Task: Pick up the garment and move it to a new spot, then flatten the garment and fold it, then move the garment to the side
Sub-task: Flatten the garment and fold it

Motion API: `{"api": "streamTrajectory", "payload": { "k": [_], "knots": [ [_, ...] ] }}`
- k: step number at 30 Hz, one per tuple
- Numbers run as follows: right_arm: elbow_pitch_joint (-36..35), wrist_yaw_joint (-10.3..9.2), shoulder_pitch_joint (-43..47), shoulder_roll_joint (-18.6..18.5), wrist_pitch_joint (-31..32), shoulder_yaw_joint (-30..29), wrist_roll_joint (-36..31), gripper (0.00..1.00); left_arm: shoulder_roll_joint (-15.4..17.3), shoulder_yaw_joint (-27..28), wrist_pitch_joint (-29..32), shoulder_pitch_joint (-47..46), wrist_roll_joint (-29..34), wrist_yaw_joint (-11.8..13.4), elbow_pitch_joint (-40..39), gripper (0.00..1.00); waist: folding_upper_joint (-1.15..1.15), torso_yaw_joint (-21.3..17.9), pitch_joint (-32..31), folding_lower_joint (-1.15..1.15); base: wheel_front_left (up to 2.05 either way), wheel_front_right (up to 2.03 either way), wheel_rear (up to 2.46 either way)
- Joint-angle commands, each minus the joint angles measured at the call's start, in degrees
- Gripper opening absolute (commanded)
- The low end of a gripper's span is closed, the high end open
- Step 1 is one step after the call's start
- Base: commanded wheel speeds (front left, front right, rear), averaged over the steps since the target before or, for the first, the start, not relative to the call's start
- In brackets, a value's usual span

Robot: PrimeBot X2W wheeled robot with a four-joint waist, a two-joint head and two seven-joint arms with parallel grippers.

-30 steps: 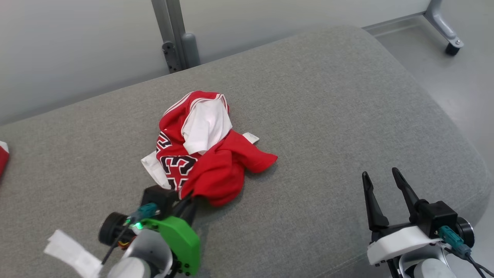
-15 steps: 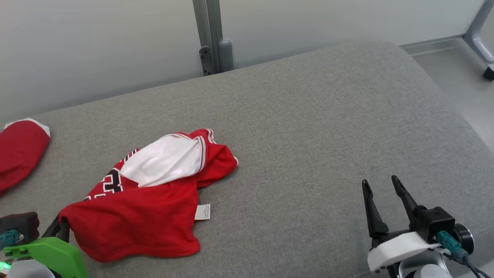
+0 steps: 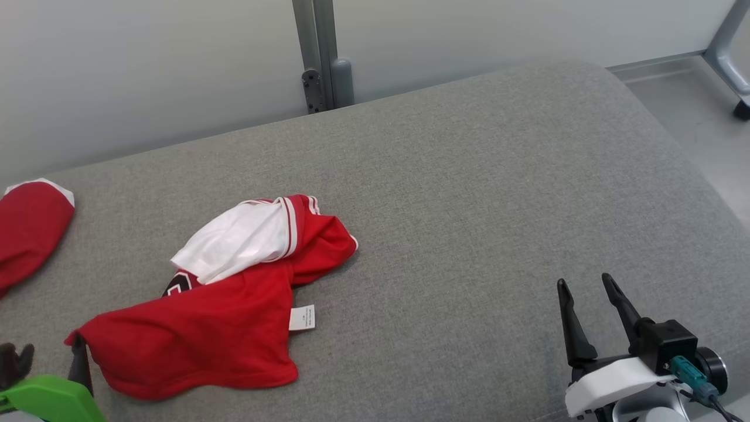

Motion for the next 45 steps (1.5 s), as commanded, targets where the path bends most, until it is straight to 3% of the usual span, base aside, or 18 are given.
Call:
{"api": "streamTrajectory", "payload": {
  "k": [1,7,10,16,28,30,32,34,39,45],
  "knots": [
    [-0.4,0.00,0.6,-0.3,-0.2,-0.5,-0.2,1.00,1.3,1.0,-0.4,0.2,-0.1,0.7,-3.1,1.00,0.00,0.4,0.2,0.00,0.00,0.00,0.00],
    [-0.2,0.00,-0.3,-0.2,-0.2,-0.1,-0.5,1.00,0.9,-2.8,4.5,-1.5,0.6,0.3,-17.0,1.00,0.00,0.5,0.7,0.00,0.00,0.00,0.00],
    [0.0,0.00,-1.5,-0.2,-0.2,0.7,-0.4,1.00,-0.4,-7.0,7.8,-4.4,1.1,-0.7,-18.9,1.00,0.00,-0.2,1.1,0.00,0.00,0.00,0.00],
    [-0.1,0.00,-2.8,-0.1,-0.2,2.3,0.0,1.00,-2.9,-13.7,12.8,-12.8,1.8,-4.0,-12.1,1.00,0.00,-2.9,2.6,0.00,0.00,0.00,0.00],
    [-0.4,0.00,-1.8,0.0,-0.2,1.1,0.2,1.00,-1.5,-15.7,14.5,-19.7,2.3,-6.9,0.0,1.00,0.00,-6.0,4.3,0.00,0.00,0.00,0.00],
    [-0.3,0.00,-2.0,0.1,-0.2,1.3,0.1,1.00,-1.3,-15.8,14.5,-19.7,2.4,-6.9,1.2,0.87,0.00,-6.2,4.3,0.00,0.00,0.00,0.00],
    [-0.1,0.00,-2.3,0.1,-0.2,1.6,0.2,1.00,-1.2,-16.0,14.6,-20.0,2.5,-7.1,2.3,0.48,0.00,-6.3,4.3,0.00,0.00,0.00,0.00],
    [0.0,0.00,-2.7,0.2,-0.2,1.8,0.3,1.00,-1.1,-16.5,15.4,-20.2,2.1,-7.6,3.5,0.00,0.00,-6.4,4.2,0.00,0.00,0.00,0.00],
    [0.3,0.00,-2.8,0.2,-0.2,1.9,0.4,1.00,-0.8,-17.2,15.7,-21.3,2.6,-8.2,1.7,0.00,0.00,-6.7,3.5,0.00,0.00,0.00,0.00],
    [0.7,0.00,-1.8,0.1,-0.2,2.1,0.0,1.00,-1.1,-19.3,19.2,-23.9,3.0,-8.7,-8.9,0.00,0.00,-8.1,1.9,0.00,0.00,0.00,0.00]
  ]
}}
